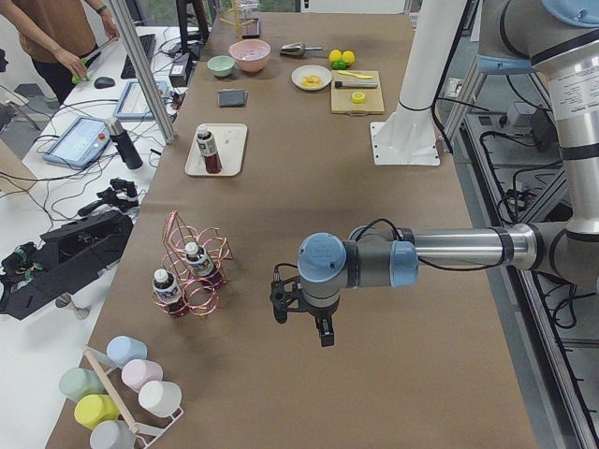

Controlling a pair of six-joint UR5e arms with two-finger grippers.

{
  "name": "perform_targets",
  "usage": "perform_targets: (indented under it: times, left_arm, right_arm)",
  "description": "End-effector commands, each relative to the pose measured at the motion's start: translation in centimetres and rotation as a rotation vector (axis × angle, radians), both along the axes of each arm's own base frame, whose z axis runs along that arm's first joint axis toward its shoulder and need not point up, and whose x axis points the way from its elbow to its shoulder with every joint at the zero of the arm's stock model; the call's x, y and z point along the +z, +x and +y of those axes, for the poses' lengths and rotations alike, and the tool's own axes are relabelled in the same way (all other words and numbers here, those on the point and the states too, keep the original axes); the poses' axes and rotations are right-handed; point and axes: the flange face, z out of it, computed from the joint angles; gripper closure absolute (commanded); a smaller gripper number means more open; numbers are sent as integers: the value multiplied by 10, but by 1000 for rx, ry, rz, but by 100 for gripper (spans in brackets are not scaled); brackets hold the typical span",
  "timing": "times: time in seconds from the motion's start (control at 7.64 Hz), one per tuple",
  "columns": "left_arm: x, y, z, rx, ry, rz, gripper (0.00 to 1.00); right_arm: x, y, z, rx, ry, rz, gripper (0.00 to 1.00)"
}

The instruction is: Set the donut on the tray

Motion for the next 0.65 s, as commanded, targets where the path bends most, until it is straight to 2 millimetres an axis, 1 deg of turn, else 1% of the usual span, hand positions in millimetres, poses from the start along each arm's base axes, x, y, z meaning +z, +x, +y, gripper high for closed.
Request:
perform_targets:
  times: [0.0, 0.26, 0.39, 0.52]
  left_arm:
    - [1, 0, 0, -1, -4, 0, 2]
    - [3, 0, 1, 0, -7, -1, 2]
    - [7, 0, 3, 1, -15, -1, 2]
    - [10, 0, 3, 3, -19, 1, 2]
  right_arm:
    - [1, 0, 0, 1, -2, 0, 0]
    - [3, 0, 1, -1, -7, -1, 0]
    - [3, 0, 5, 1, -8, -6, 0]
    - [1, -1, 4, 4, -8, -18, 0]
